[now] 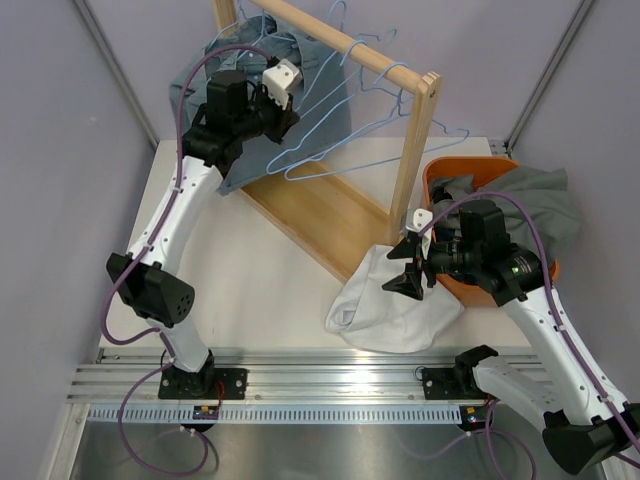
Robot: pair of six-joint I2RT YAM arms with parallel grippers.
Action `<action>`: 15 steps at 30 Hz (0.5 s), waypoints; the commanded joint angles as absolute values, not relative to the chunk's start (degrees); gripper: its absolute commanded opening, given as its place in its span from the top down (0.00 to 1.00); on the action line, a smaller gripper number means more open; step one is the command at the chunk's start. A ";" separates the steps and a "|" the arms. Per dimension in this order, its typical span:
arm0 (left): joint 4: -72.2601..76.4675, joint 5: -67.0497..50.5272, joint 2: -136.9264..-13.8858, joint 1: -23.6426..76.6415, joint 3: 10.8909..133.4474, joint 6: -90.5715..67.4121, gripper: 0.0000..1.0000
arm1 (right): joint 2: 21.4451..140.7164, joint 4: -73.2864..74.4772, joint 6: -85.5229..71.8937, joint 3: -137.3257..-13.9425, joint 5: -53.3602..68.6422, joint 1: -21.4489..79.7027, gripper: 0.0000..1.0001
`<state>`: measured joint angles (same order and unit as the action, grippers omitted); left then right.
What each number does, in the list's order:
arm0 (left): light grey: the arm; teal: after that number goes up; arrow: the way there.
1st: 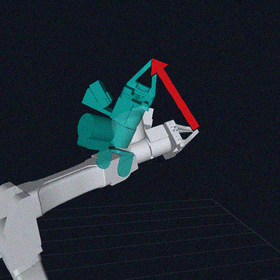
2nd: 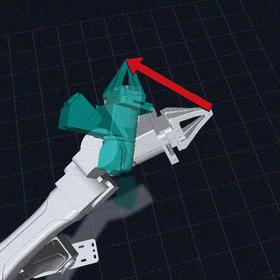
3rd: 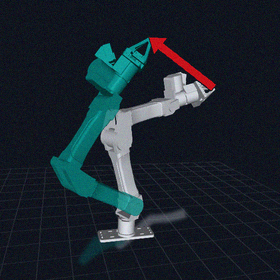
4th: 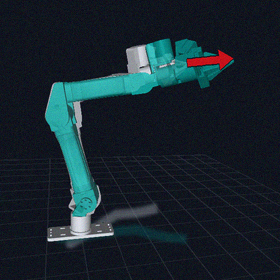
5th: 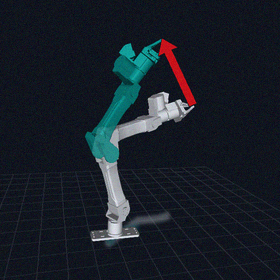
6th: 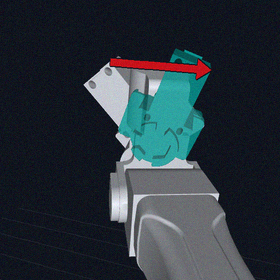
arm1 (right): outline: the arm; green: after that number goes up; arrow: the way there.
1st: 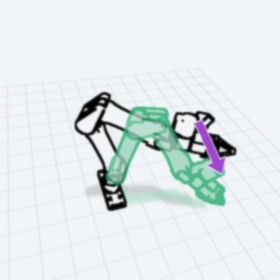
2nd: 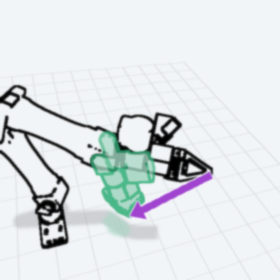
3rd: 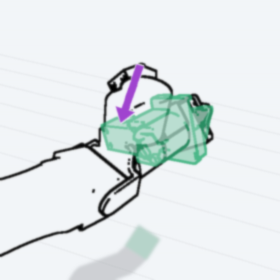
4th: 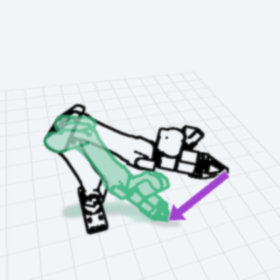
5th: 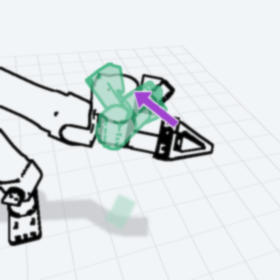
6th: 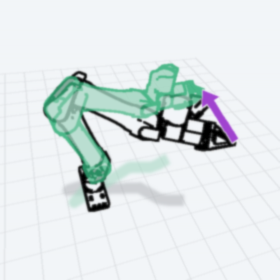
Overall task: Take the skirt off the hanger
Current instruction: Place the hanger at the clothesline.
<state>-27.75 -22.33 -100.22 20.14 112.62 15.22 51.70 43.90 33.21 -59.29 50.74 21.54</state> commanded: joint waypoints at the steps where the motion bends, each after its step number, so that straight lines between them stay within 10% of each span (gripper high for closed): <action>1: -24.61 -23.29 -100.02 19.78 116.89 14.24 1.00 | 51.15 41.49 31.91 -60.56 53.26 20.92 0.25; 15: -25.05 -22.41 -95.99 21.36 116.99 15.64 1.00 | 51.68 41.66 32.69 -60.29 53.61 20.74 0.25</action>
<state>-27.73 -22.31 -100.09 21.08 116.95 14.83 51.72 42.76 32.69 -59.29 52.14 21.26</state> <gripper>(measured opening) 0.024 0.750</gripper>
